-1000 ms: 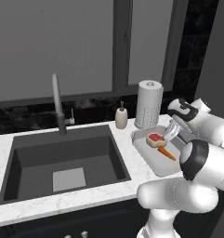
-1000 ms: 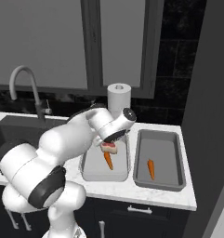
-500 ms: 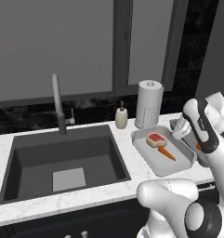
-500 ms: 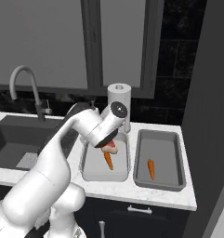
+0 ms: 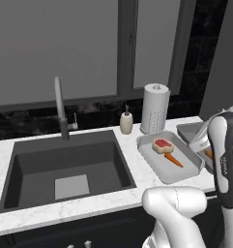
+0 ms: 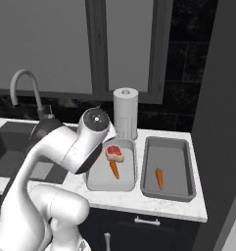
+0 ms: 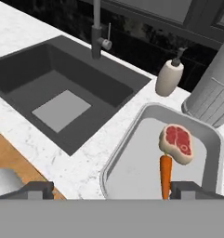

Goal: Place one carrot and one steak in each tupperware on the nearby counter, to pack two identical lunches.

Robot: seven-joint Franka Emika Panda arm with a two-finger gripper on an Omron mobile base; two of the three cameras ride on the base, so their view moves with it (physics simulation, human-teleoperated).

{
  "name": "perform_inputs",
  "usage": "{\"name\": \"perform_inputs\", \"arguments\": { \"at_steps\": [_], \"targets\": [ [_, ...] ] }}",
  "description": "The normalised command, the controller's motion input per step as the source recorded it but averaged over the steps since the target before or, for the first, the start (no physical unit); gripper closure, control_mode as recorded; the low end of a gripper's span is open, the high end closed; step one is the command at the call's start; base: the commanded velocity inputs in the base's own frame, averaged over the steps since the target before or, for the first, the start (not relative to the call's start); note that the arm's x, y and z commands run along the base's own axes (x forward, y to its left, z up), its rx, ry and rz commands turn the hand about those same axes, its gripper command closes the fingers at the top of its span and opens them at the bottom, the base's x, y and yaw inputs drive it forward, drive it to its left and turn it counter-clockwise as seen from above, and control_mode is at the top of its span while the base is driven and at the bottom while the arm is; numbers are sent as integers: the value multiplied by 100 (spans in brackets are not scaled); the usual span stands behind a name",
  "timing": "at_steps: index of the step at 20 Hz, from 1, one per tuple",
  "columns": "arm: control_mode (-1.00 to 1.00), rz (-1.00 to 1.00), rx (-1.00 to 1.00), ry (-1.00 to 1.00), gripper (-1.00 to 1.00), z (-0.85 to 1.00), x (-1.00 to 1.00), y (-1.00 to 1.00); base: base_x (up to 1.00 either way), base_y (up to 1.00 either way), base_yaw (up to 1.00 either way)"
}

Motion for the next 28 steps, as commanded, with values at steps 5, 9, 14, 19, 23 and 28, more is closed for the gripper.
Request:
{"name": "perform_inputs", "arguments": {
  "at_steps": [5,9,14,19,23,28],
  "targets": [
    [-100,-21,0,0,-100,35,-92,34,0,0,0],
    [-100,-21,0,1,-100,7,-57,60,0,0,0],
    [-100,-10,-4,6,-100,0,-9,50,0,0,0],
    [-100,0,0,-7,-100,-1,-18,0,0,0,0],
    [100,0,0,-6,-100,-1,-22,0,-75,-17,-8],
    [100,0,0,0,-100,0,0,0,-100,-62,-26]
  ]
}}
